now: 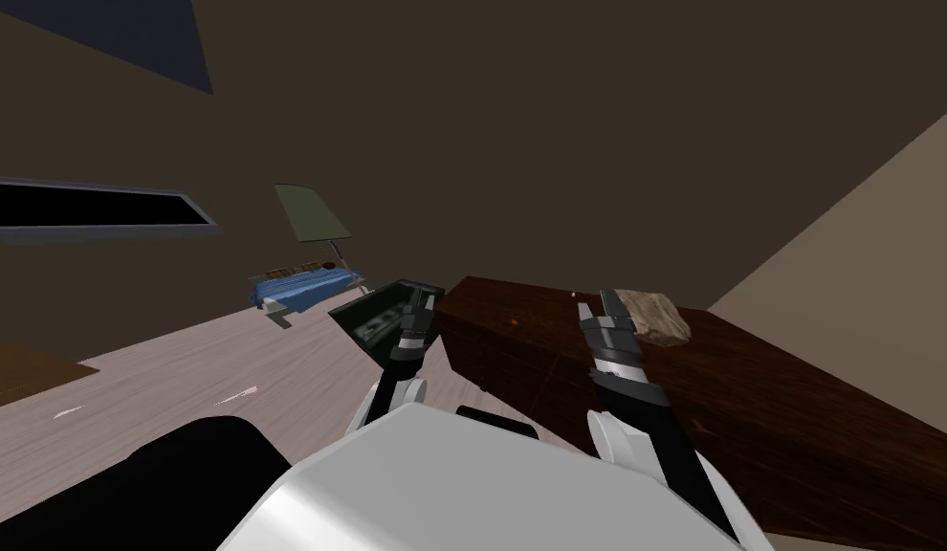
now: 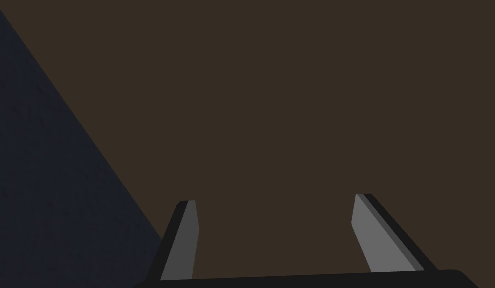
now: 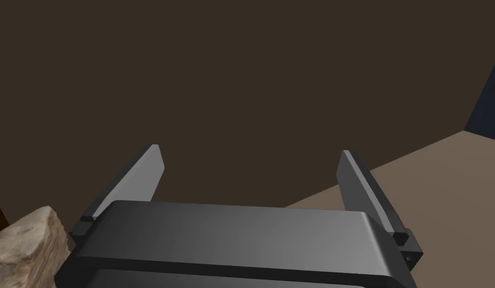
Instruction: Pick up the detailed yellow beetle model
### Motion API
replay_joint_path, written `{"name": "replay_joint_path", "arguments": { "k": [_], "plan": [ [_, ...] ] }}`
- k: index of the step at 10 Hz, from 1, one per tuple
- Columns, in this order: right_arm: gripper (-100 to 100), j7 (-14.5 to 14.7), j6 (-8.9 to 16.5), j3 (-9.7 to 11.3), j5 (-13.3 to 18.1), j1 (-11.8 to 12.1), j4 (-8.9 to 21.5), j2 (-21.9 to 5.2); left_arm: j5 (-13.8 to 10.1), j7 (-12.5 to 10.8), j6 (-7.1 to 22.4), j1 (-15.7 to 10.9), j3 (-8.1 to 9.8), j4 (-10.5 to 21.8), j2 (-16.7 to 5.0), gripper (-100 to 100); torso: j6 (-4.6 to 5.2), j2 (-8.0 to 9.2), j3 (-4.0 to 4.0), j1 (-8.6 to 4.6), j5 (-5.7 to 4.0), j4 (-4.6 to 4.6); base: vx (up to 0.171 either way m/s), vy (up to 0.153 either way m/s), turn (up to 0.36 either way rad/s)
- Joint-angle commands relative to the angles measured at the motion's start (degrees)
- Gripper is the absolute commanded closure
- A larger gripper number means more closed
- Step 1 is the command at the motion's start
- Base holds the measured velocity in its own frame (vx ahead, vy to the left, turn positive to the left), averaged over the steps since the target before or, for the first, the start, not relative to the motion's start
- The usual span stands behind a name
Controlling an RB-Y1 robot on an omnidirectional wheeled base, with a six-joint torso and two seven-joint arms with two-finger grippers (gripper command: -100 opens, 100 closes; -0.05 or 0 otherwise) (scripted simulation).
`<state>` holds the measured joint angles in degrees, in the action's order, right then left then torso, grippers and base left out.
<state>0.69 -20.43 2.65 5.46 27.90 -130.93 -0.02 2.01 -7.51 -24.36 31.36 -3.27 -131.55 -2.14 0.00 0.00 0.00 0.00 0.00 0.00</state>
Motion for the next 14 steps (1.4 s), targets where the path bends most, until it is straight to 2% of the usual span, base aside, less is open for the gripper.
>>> {"name": "replay_joint_path", "arguments": {
  "k": [1,5,6,10,11,12,13,14],
  "plan": [
    [-100,-0.2,0.0,-0.3,0.6,-0.1,0.4,-2.0,0.0,0.0,0.0,0.0,0.0,0.0,0.0,0,0.0,0.0,0.0,0.0,0.0,0.0,-0.022,0.003,0.048],
    [-100,-1.6,0.0,-2.4,4.2,-0.3,2.3,-8.8,0.0,0.0,0.0,0.0,0.0,0.0,0.0,0,-0.01,0.31,0.18,-0.04,-0.01,0.07,-0.081,0.002,0.098],
    [-100,-1.6,0.0,-2.4,4.2,-0.3,2.3,-9.7,0.0,0.0,0.0,0.0,0.0,0.0,0.0,0,-0.01,0.41,0.23,-0.02,-0.01,0.09,-0.078,0.005,0.034],
    [-100,-3.4,-0.2,-4.7,8.5,-0.4,4.5,-16.6,0.0,0.0,0.0,0.0,0.0,0.0,0.0,0,0.01,0.3,0.18,-0.03,-0.01,0.07,-0.08,0.004,0.103],
    [-100,-3.4,-0.2,-4.7,8.5,-0.4,4.5,-17.3,0.0,0.0,0.0,0.0,0.0,0.0,0.0,0,-0.01,0.3,0.18,-0.01,0.0,0.07,-0.063,0.006,0.056],
    [-100,-4.0,-0.2,-5.6,10.2,-0.4,5.3,-19.6,0.0,0.0,0.0,0.0,0.0,0.0,0.0,0,0.01,0.26,0.16,-0.02,0.0,0.06,-0.065,0.015,0.117],
    [-100,-4.0,-0.2,-5.6,10.2,-0.4,5.3,-20.1,0.0,0.0,0.0,0.0,0.0,0.0,0.0,0,-0.01,0.25,0.15,0.01,0.0,0.06,-0.05,0.007,0.059],
    [-100,-4.7,-0.3,-6.5,12.0,-0.3,6.2,-22.4,0.0,0.0,0.0,0.0,0.0,0.0,0.0,0,0.01,0.2,0.12,-0.01,0.0,0.05,-0.068,0.018,0.138]
  ]
}}
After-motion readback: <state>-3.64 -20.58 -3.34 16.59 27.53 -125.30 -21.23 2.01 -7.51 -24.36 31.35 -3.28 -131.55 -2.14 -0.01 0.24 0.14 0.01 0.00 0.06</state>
